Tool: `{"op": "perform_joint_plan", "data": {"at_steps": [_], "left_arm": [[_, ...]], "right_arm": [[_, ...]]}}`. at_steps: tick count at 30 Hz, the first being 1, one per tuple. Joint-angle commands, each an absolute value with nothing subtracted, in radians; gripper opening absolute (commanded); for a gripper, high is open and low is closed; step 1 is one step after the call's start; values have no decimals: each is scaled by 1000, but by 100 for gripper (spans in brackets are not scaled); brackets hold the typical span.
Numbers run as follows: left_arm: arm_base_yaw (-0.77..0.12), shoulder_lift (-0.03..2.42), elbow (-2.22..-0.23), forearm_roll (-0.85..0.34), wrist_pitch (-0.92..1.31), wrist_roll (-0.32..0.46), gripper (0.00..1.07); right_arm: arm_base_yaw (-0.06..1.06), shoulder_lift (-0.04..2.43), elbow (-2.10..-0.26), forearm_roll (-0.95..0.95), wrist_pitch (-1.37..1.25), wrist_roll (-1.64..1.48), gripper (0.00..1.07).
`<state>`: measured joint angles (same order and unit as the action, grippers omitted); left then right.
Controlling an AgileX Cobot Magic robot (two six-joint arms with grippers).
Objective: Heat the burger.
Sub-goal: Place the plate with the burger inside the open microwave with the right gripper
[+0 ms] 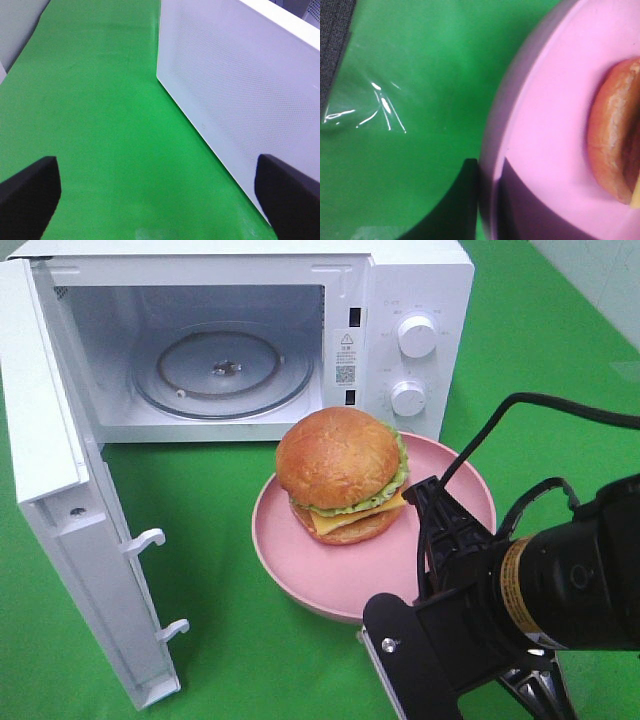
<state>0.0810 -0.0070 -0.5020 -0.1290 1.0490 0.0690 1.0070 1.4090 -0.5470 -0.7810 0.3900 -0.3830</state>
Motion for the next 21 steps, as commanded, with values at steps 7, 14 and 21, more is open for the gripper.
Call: {"op": "perform_joint_plan", "data": {"at_steps": [7, 14, 21], "left_arm": [[77, -27, -498, -133, 1040, 70, 98], [77, -27, -498, -133, 1040, 70, 98], [77, -27, -498, -133, 1040, 70, 98]], "right_arm": [[1001, 1397, -634, -691, 374, -555, 0], [988, 1397, -649, -598, 409, -691, 0], [902, 1397, -658, -483, 404, -823, 0]]}}
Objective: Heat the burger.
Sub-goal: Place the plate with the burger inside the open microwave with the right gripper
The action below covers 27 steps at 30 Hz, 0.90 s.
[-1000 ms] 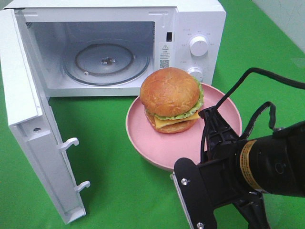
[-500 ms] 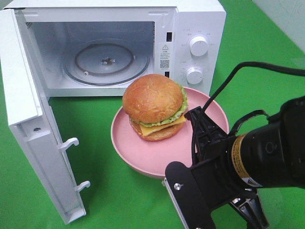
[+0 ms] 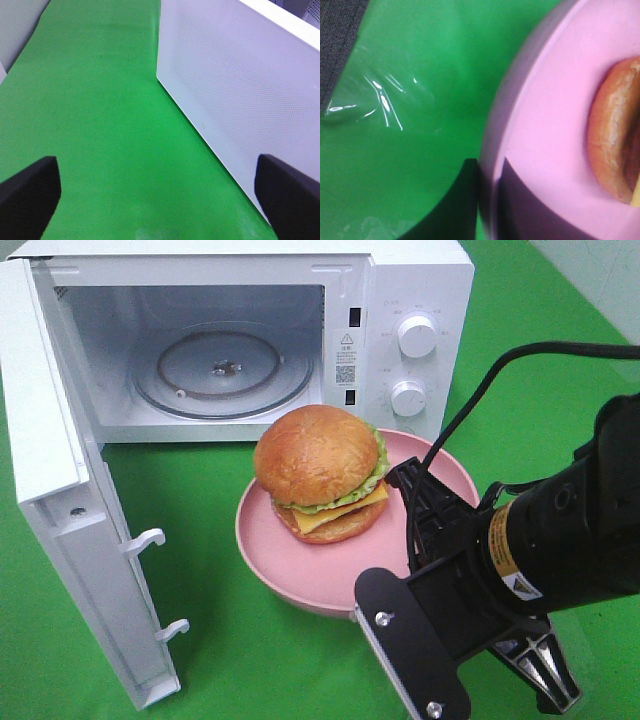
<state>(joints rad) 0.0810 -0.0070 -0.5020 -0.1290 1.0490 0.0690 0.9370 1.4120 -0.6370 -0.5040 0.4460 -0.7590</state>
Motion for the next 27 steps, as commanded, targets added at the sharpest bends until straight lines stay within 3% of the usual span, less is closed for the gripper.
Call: {"op": "perform_joint_plan", "data": {"at_steps": [1, 17, 27], "left_arm": [[77, -27, -498, -133, 1040, 70, 98], [77, -27, -498, -133, 1040, 70, 98], [77, -27, -498, -133, 1040, 70, 98]], "right_arm": [[876, 1397, -658, -443, 392, -864, 0], [720, 1397, -658, -22, 333, -1364, 0], [713, 1397, -659, -74, 332, -1372, 0]]}}
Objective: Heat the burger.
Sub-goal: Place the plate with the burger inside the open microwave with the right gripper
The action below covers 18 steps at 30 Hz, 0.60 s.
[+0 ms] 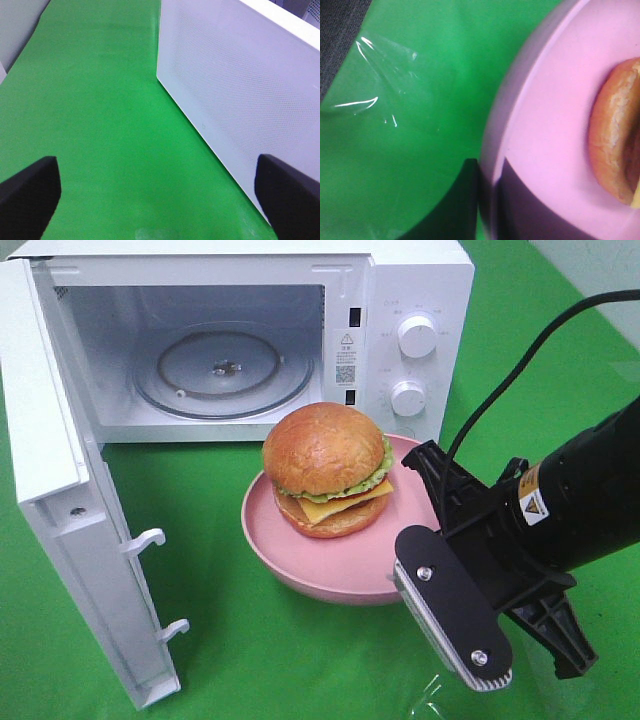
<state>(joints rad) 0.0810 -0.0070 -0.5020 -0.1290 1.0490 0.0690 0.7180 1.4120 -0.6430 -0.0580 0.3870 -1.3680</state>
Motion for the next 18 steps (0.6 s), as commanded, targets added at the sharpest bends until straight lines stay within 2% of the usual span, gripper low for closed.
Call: {"op": "perform_joint_plan", "data": {"at_steps": [1, 18], "left_arm": [[77, -27, -498, -133, 1040, 70, 98], [77, -27, -498, -133, 1040, 70, 98]], "right_arm": [[713, 1398, -667, -74, 332, -1369, 0], [714, 1526, -819, -62, 259, -1357, 0]]}}
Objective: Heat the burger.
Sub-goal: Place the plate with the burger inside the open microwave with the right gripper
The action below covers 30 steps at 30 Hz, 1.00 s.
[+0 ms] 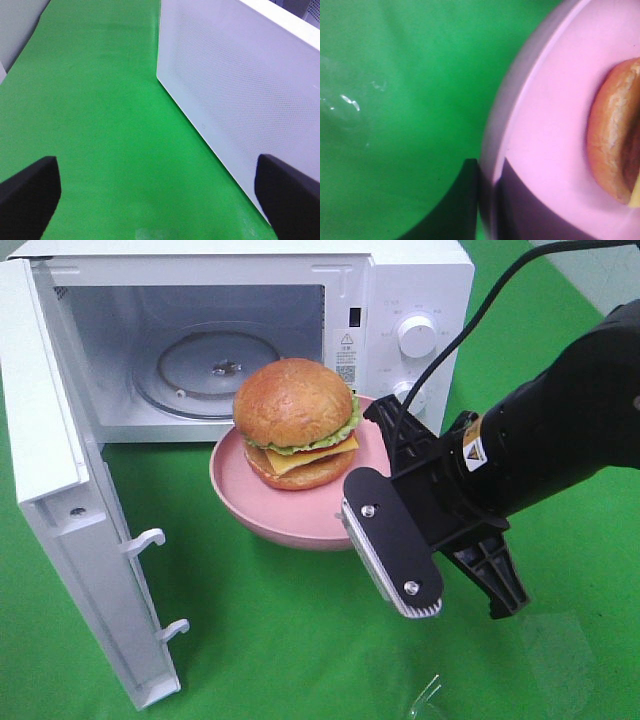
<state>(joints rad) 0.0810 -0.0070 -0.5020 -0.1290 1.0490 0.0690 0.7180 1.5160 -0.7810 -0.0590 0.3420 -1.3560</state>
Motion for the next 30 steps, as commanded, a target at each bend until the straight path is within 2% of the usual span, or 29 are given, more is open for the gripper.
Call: {"op": "perform_joint_plan", "data": {"at_steps": [1, 30], "left_arm": [[77, -27, -498, -133, 1040, 70, 98], [77, -27, -498, -133, 1040, 70, 98]], "right_arm": [[714, 1526, -819, -62, 259, -1357, 0], [741, 1784, -1117, -37, 236, -1305, 0]]}}
